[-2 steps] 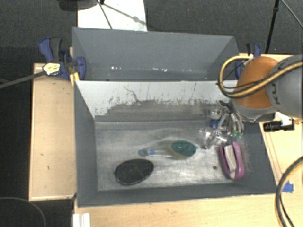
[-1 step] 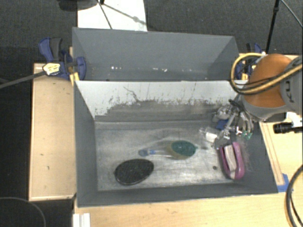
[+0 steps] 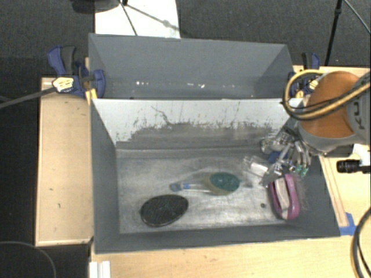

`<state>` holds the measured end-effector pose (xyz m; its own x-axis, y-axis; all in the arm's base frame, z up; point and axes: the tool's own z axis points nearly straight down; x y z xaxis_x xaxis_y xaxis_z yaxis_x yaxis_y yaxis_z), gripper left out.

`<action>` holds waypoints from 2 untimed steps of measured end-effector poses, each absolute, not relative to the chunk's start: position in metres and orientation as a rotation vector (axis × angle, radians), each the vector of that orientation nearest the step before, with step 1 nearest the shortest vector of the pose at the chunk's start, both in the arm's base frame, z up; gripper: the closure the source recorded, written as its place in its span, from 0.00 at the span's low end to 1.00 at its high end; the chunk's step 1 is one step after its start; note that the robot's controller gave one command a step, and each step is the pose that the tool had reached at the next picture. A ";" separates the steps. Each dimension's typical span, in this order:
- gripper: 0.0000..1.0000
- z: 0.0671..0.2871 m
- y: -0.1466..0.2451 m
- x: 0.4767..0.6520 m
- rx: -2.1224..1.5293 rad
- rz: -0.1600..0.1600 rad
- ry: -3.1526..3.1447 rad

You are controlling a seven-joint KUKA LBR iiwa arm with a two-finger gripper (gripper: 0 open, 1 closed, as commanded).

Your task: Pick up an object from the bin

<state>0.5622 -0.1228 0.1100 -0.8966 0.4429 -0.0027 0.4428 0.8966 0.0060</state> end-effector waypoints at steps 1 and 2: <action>0.00 0.072 -0.122 0.558 1.014 0.014 2.974; 0.00 0.073 -0.120 0.558 1.002 0.004 2.978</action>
Offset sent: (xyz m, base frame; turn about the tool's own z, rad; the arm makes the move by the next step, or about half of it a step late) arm -0.0068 -0.0046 -0.0400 0.2057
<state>0.5582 -0.1205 0.0726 -0.7967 0.6044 0.0007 0.6044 0.7967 0.0023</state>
